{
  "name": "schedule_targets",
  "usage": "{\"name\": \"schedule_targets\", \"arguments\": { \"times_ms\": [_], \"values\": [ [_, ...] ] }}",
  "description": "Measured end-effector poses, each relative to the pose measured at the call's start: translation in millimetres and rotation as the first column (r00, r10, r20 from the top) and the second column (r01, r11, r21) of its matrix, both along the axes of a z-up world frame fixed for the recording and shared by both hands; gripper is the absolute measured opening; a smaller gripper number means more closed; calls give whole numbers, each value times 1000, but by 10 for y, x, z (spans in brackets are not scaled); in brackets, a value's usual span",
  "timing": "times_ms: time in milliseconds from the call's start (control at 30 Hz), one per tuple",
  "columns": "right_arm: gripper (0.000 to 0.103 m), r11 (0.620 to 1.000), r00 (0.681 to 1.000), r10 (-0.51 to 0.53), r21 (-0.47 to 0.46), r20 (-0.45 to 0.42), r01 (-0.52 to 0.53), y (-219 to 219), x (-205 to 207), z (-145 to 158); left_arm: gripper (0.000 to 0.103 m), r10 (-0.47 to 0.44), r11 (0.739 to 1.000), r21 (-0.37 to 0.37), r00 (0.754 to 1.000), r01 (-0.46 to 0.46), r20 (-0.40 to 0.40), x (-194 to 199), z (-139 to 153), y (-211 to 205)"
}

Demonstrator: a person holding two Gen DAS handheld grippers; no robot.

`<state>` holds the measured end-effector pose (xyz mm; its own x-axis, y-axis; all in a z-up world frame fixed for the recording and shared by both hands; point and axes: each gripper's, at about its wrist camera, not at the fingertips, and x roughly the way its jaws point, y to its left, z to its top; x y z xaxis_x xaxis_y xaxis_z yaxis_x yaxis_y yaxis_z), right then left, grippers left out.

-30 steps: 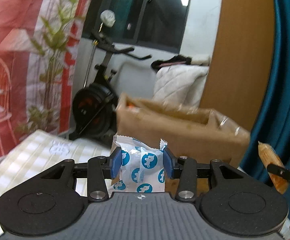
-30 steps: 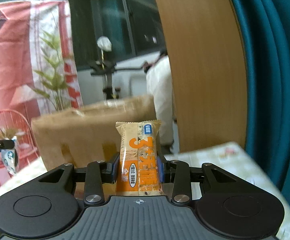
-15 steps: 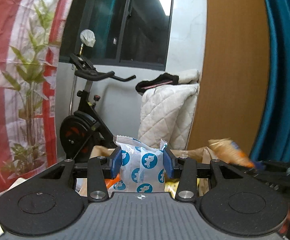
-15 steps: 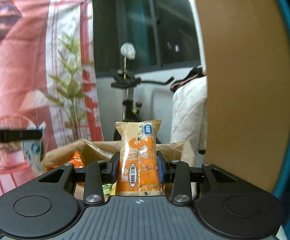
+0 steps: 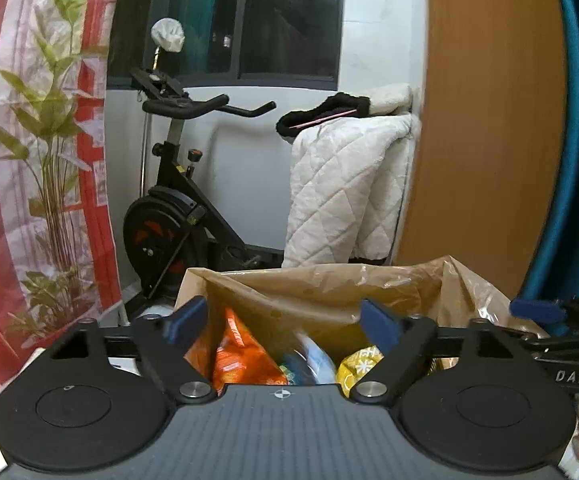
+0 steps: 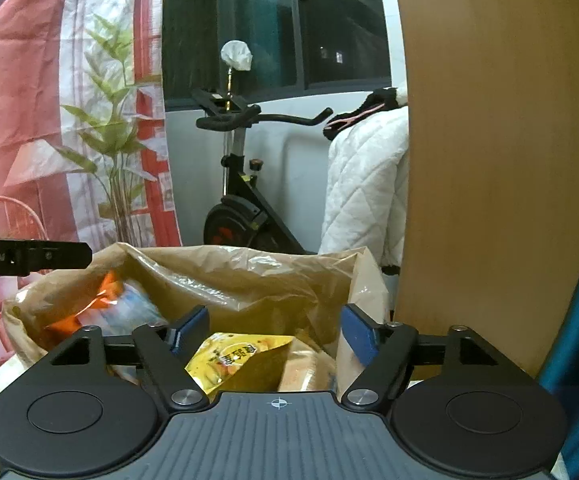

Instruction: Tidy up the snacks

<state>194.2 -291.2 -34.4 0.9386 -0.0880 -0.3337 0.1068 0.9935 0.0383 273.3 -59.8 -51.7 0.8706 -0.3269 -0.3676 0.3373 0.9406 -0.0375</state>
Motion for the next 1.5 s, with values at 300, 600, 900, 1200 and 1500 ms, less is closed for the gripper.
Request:
{"name": "schedule_targets", "arguments": {
  "times_ms": [300,600,900,1200,1500],
  "values": [
    [102,1000,999,7,-26,47,-6,185,-421,253,93,21,1000,13,1000,-21,-4,-364,194,122],
    [102,1000,997,-14,-16,82,15,429,-994,442,95,54,998,22,998,-55,28,-902,392,248],
    [102,997,994,-54,62,94,48,543,-1502,464,97,113,993,31,992,-115,57,-1399,492,313],
    [102,996,996,-58,68,72,54,662,-1790,452,98,209,974,74,976,-213,60,-1725,474,289],
    [102,995,997,-56,80,53,52,684,-1885,399,98,218,975,36,975,-220,48,-1881,467,333]
  ]
}}
